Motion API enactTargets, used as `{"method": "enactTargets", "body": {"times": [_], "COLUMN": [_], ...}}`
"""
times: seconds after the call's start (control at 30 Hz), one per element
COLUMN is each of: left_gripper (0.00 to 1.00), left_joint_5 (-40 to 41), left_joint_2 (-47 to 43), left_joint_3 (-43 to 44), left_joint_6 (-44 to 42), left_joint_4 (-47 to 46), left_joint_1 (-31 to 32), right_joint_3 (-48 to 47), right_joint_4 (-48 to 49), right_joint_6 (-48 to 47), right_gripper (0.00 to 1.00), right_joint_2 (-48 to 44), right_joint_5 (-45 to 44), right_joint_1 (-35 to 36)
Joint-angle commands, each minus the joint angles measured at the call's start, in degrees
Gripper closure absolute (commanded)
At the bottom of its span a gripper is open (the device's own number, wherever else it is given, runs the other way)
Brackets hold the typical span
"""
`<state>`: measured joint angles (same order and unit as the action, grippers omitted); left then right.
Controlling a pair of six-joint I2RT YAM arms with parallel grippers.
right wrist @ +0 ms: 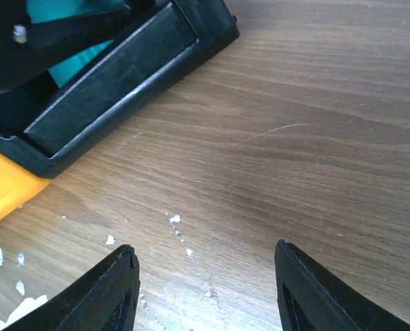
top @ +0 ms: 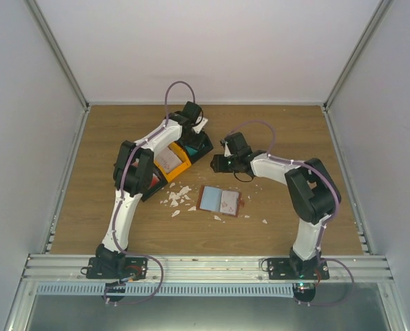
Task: Put the credit cards into the card holder
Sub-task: Pick up the credit card from the storage box.
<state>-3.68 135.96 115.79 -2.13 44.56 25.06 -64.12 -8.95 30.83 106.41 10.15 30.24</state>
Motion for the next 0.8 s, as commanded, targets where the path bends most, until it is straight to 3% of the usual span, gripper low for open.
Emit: {"method": "enactTargets", "body": {"times": [0.0,0.17,0.43,0.77], "left_gripper": [0.56,0.67,0.69,0.75], "left_joint_5": [-1.83,-8.28,-10.73,-14.45], "left_joint_2": [1.63,-1.39,-2.62,-5.00], "left_joint_3": [0.27,-1.42,-1.68,-3.95], "left_joint_6": [0.05,0.15,0.33,1.54], "left_joint_4": [2.15,1.44,2.30,2.25], "left_joint_1": [-0.27,-0.28,-0.35,-0.16], "right_joint_3": [-1.98,-4.86,-12.44,-13.23], "right_joint_4": [0.63,-0.13,-3.79,-3.54], "right_joint_6": [-0.73,-1.90,-4.46,-4.55], "right_gripper": [0.45,0.45,0.45,0.47], "right_joint_2": [2.34,5.41,10.92,13.47], "right_joint_5": [-1.07,-1.04,-3.08,-3.82], "right_joint_1": [-0.25,-0.13,-0.27,-0.25]}}
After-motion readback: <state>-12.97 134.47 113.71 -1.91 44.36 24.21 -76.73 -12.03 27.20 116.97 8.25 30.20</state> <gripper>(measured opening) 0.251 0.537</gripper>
